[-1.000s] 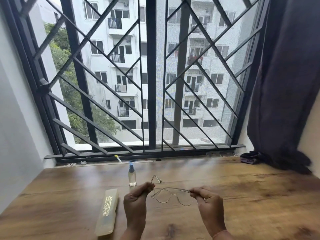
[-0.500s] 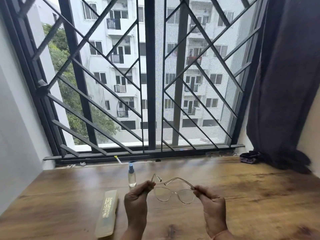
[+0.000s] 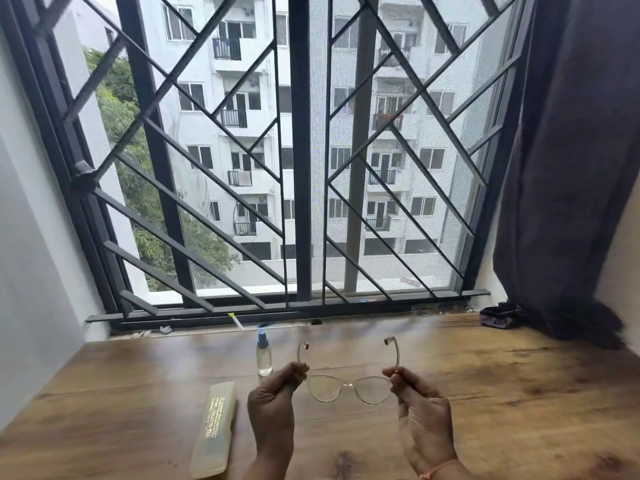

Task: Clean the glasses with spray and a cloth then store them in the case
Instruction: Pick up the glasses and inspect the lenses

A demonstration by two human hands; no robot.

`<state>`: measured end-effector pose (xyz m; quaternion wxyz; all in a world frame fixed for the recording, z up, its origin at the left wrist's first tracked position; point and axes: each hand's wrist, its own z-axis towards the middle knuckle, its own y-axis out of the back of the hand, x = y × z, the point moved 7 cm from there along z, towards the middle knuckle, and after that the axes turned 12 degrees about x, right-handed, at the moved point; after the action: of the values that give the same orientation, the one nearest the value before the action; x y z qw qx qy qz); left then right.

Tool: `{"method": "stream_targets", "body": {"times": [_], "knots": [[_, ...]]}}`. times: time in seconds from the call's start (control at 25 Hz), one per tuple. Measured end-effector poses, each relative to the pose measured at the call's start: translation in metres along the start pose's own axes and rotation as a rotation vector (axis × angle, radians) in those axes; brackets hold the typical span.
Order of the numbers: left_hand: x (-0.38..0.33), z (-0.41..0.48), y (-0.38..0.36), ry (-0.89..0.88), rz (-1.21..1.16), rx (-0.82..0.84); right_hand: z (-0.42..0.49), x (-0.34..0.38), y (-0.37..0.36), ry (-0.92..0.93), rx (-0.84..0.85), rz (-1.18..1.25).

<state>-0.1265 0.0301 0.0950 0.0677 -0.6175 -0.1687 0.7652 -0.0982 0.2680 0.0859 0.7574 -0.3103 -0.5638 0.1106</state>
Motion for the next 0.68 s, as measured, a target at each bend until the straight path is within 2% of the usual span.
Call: {"method": "stream_targets", "body": {"times": [0.08,0.2,0.24,0.32,0.4,0.44,0.56,0.68], "knots": [[0.005,0.002,0.006,0.039,0.245,-0.001,0.000,0.007,-0.002,0.050,-0.014,-0.126],[-0.001,-0.006,0.003,0.125,0.765,0.063,0.000,0.033,-0.010,0.257,-0.042,-0.690],[-0.009,-0.011,-0.003,0.046,0.914,0.078,-0.003,0.044,-0.019,0.376,-0.041,-0.890],[-0.039,-0.023,-0.031,-0.333,1.034,0.132,-0.010,0.058,-0.039,0.604,0.001,-1.157],[-0.063,-0.043,-0.068,-0.715,1.078,0.262,-0.012,0.061,-0.053,0.706,0.042,-1.279],[-0.069,-0.048,-0.083,-0.831,1.120,0.322,-0.013,0.059,-0.057,0.719,0.048,-1.310],[-0.081,-0.050,-0.114,-0.993,1.289,0.389,-0.015,0.055,-0.065,0.746,0.070,-1.378],[-0.082,-0.042,-0.123,-1.038,1.329,0.403,-0.016,0.055,-0.069,0.776,0.080,-1.391]]}}
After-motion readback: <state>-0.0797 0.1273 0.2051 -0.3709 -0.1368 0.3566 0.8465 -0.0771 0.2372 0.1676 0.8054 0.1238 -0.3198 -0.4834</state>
